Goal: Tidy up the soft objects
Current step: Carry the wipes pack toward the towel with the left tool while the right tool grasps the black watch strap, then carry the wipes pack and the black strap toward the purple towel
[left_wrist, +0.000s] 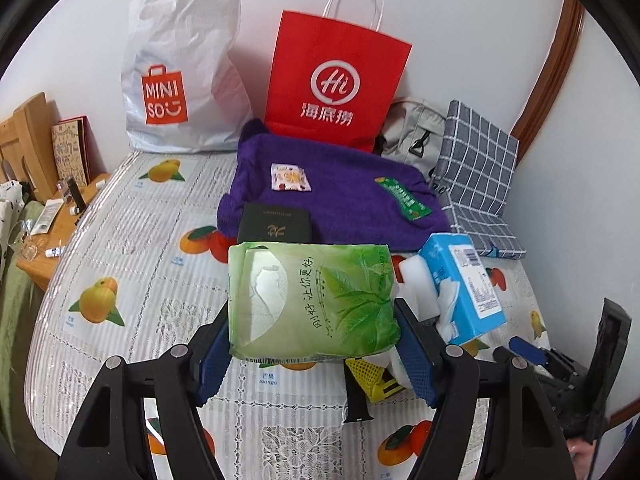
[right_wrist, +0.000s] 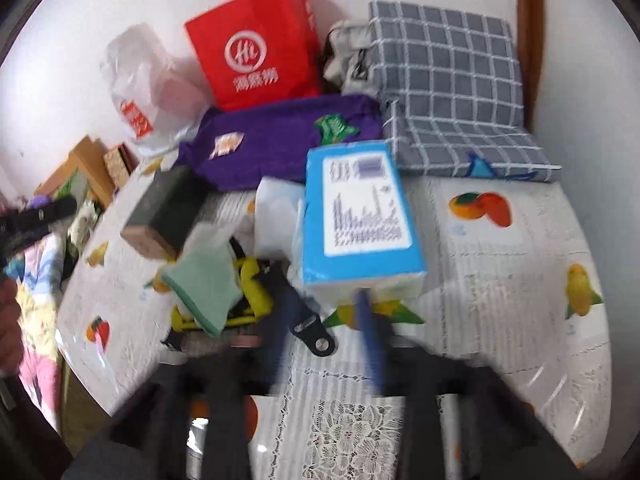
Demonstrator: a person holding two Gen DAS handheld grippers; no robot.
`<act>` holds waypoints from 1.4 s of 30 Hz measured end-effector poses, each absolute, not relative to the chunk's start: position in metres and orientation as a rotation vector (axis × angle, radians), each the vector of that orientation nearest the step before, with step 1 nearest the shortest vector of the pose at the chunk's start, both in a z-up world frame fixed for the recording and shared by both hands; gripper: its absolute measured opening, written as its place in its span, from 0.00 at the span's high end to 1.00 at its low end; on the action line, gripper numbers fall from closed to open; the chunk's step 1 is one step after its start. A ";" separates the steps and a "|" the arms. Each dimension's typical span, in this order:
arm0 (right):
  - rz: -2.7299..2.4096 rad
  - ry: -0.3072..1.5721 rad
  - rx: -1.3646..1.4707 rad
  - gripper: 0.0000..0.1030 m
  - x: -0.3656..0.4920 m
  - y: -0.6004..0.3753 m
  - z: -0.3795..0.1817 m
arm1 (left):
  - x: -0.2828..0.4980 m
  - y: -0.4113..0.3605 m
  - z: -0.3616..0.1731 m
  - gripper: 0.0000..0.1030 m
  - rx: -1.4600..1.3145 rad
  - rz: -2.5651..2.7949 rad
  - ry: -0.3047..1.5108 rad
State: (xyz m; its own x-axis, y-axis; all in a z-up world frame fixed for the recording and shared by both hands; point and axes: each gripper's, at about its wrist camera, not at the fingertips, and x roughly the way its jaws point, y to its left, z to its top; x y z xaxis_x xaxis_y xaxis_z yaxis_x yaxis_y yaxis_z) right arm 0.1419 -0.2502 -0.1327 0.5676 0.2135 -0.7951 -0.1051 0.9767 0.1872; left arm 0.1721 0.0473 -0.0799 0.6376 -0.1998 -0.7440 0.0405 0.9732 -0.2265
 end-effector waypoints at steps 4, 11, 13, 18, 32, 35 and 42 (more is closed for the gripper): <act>0.230 0.968 0.088 0.54 0.145 -0.236 -0.153 | 0.176 0.047 -0.090 0.30 -0.193 -0.137 0.893; 0.245 1.019 0.049 0.54 0.159 -0.217 -0.191 | 0.182 0.046 -0.104 0.30 -0.175 -0.129 0.933; 0.247 1.034 0.028 0.54 0.162 -0.212 -0.200 | 0.184 0.047 -0.106 0.30 -0.180 -0.125 0.938; 0.221 0.993 -0.051 0.75 0.162 -0.202 -0.207 | 0.187 0.047 -0.110 0.30 -0.182 -0.126 0.947; 0.235 0.975 0.007 0.78 0.139 -0.223 -0.173 | 0.184 0.057 -0.112 0.30 -0.199 -0.124 0.944; 0.231 0.951 0.022 0.78 0.133 -0.230 -0.159 | 0.183 0.061 -0.112 0.30 -0.200 -0.112 0.942; 0.167 0.899 0.038 0.78 0.128 -0.254 -0.132 | 0.183 0.071 -0.106 0.30 -0.208 -0.089 0.924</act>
